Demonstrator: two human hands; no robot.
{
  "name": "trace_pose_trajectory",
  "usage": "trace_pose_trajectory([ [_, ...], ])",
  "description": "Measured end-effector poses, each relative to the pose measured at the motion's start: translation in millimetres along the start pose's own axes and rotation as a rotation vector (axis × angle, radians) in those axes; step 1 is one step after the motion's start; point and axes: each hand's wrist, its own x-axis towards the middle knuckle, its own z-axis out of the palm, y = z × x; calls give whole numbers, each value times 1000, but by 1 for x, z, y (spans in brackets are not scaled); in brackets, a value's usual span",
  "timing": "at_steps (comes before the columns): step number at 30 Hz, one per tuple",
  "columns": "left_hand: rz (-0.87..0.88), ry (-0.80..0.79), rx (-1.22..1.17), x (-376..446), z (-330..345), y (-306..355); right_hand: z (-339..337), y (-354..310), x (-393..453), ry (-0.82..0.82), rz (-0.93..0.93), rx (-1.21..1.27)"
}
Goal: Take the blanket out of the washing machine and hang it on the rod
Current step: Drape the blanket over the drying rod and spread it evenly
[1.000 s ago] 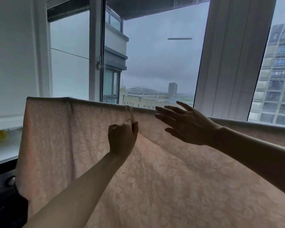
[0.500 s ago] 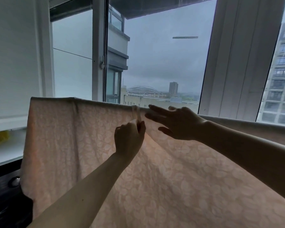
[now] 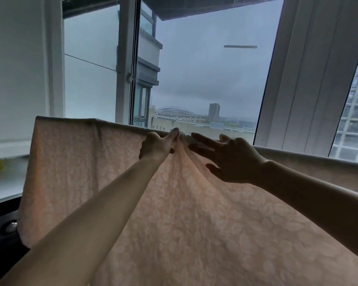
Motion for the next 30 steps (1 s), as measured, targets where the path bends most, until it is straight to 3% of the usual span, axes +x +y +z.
trace_pose_trajectory([
  [3, -3, 16, -61, 3, 5, 4, 2, 6, -3, -21, -24, -7],
  [6, 129, 34, 17, 1, 6, 6, 3, 9, -4, -32, -24, -13],
  [10, 422, 438, 214, 2, -30, -2, 2, 9, -4, 1, -40, -6],
  [11, 441, 477, 232, 4, -38, -13, 3, 10, -4, 12, -47, -3],
  [16, 353, 159, 508, -8, -24, -66, 6, 8, 0, 26, -81, 7],
  [30, 349, 238, 536, -10, -20, -67, 14, -9, 25, 81, -10, 41],
])
